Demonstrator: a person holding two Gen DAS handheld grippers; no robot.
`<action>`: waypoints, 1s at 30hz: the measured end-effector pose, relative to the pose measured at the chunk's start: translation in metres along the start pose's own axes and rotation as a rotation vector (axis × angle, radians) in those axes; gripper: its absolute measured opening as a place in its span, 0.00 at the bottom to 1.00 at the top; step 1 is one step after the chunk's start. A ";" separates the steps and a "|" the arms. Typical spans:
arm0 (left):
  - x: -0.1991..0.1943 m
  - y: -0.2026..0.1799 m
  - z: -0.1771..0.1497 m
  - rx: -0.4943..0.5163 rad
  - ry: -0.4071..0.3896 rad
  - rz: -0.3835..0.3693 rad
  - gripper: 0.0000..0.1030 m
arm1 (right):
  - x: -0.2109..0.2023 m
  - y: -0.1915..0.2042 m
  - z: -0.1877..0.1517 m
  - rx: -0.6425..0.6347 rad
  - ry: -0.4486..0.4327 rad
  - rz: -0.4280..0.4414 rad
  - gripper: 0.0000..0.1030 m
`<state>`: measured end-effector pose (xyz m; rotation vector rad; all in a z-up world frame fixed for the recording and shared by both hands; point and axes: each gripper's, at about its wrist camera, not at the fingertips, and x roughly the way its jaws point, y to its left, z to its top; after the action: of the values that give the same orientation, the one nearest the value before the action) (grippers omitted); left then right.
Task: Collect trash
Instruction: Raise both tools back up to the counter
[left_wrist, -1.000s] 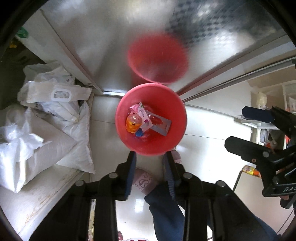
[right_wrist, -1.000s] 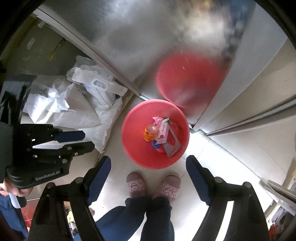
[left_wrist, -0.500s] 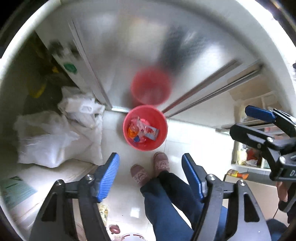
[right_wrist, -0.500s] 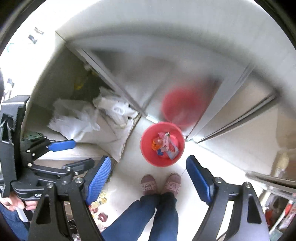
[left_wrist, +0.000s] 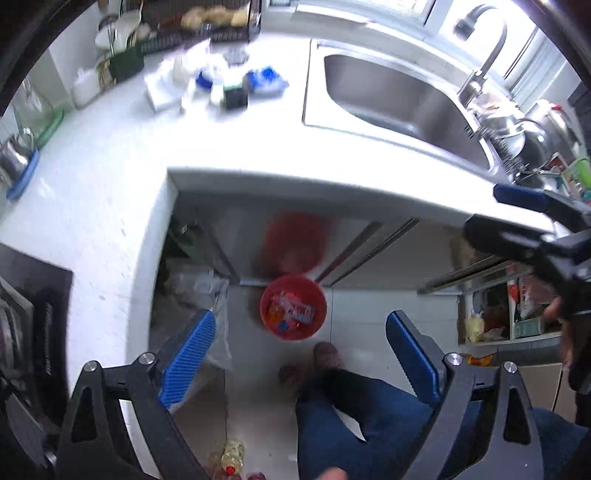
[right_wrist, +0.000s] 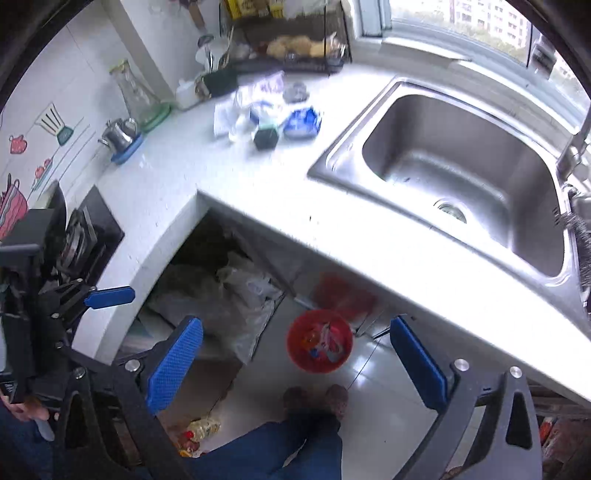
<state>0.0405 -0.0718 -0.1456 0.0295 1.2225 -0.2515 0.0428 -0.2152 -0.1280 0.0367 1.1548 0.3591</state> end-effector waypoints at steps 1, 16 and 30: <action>-0.007 -0.002 0.003 0.010 -0.015 0.007 0.90 | -0.003 0.002 0.001 0.006 -0.003 -0.004 0.99; -0.091 0.028 0.069 -0.035 -0.193 0.045 1.00 | -0.051 0.002 0.057 0.032 -0.148 -0.091 0.99; -0.023 0.072 0.139 -0.225 -0.116 0.123 1.00 | 0.042 -0.043 0.146 -0.042 0.045 -0.046 0.99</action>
<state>0.1762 -0.0194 -0.0842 -0.1032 1.1226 -0.0076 0.1997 -0.2204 -0.1145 -0.0348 1.1898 0.3451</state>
